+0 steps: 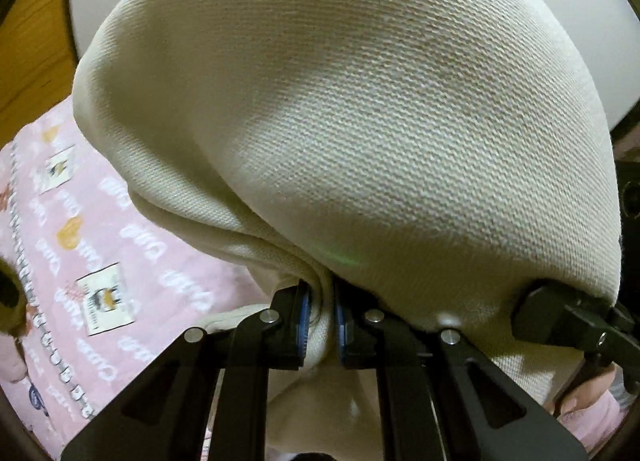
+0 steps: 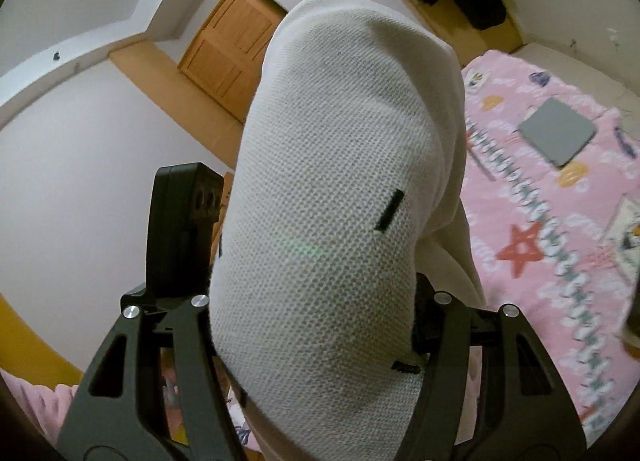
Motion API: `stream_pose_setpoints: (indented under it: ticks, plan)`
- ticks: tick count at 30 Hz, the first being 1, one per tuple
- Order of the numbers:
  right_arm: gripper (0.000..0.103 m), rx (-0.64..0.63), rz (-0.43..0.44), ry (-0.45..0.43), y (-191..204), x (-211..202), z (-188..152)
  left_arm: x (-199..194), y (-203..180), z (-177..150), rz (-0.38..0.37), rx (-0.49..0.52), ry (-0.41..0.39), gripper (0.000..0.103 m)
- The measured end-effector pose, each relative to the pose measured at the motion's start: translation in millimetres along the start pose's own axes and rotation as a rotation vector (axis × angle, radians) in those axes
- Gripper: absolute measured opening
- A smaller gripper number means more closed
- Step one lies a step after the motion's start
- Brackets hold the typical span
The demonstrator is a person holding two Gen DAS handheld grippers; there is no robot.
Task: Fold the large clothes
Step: 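Carry the lifted hoodie bundle with both tools onto the dark folded garment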
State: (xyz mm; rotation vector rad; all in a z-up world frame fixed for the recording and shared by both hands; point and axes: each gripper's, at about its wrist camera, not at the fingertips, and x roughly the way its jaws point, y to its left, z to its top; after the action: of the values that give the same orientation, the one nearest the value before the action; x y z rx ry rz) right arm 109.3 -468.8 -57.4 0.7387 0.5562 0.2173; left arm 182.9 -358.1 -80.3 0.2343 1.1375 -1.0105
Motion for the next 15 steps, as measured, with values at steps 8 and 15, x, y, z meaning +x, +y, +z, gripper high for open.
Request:
stream_pose_setpoints:
  ticks: [8, 15]
  plan:
    - [0.061, 0.084, 0.009, -0.067, -65.4, -126.9, 21.6, 39.7, -132.7, 28.9, -0.001, 0.118, 0.023, 0.008]
    - [0.061, 0.239, 0.118, -0.122, -199.1, -213.4, 28.2, 141.5, -234.6, 67.7, 0.036, 0.189, 0.091, 0.008]
